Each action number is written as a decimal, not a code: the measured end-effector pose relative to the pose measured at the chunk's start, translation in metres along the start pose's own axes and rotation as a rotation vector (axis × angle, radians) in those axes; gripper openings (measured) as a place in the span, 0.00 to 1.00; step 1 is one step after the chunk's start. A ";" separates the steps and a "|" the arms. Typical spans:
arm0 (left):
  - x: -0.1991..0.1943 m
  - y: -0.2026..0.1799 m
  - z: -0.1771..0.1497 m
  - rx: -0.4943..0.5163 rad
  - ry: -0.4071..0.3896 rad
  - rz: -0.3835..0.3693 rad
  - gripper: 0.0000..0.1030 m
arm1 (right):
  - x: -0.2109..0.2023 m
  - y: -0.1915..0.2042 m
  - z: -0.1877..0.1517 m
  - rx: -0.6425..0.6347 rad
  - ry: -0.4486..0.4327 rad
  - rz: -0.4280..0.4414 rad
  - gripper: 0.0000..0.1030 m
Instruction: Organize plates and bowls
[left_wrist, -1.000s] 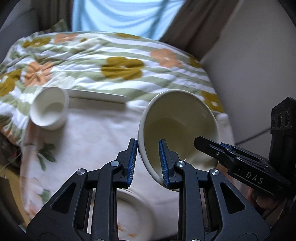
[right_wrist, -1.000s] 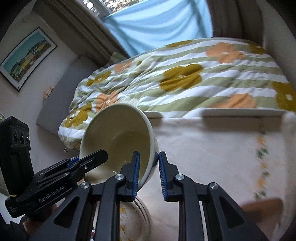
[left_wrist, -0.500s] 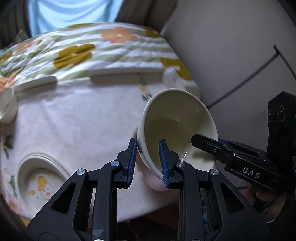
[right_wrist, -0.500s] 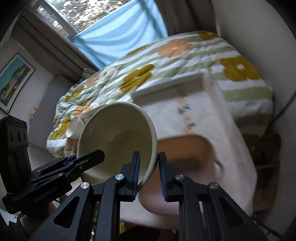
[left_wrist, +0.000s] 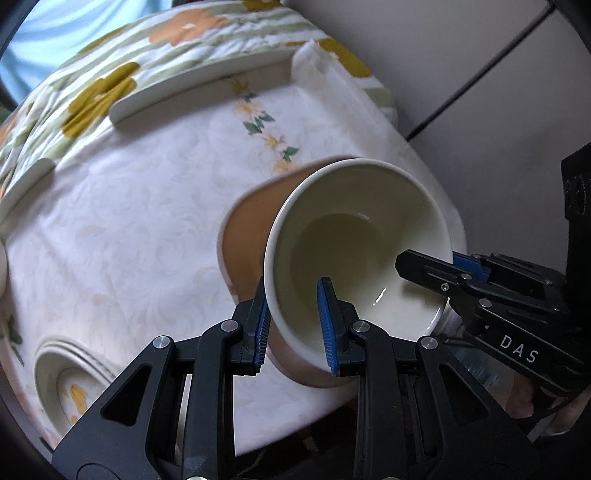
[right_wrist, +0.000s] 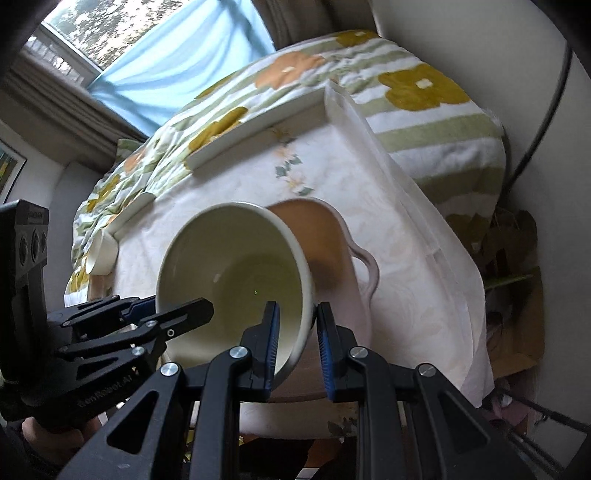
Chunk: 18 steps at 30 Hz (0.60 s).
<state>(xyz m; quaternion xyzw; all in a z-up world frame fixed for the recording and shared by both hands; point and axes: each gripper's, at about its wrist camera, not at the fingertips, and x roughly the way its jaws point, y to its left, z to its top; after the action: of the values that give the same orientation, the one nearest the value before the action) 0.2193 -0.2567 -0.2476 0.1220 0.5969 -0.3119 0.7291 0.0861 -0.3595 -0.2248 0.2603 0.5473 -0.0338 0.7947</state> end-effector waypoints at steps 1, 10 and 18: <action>0.003 -0.001 0.000 0.010 0.007 0.006 0.21 | 0.003 -0.001 -0.001 0.007 0.004 -0.006 0.18; 0.019 0.001 0.009 0.069 0.047 0.041 0.21 | 0.019 -0.005 -0.006 0.056 0.030 -0.027 0.18; 0.023 -0.006 0.014 0.118 0.046 0.089 0.21 | 0.022 -0.007 -0.010 0.074 0.024 -0.056 0.18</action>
<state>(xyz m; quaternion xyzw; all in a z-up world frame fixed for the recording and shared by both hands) 0.2289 -0.2757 -0.2646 0.1985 0.5880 -0.3108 0.7199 0.0839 -0.3560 -0.2495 0.2748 0.5622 -0.0731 0.7766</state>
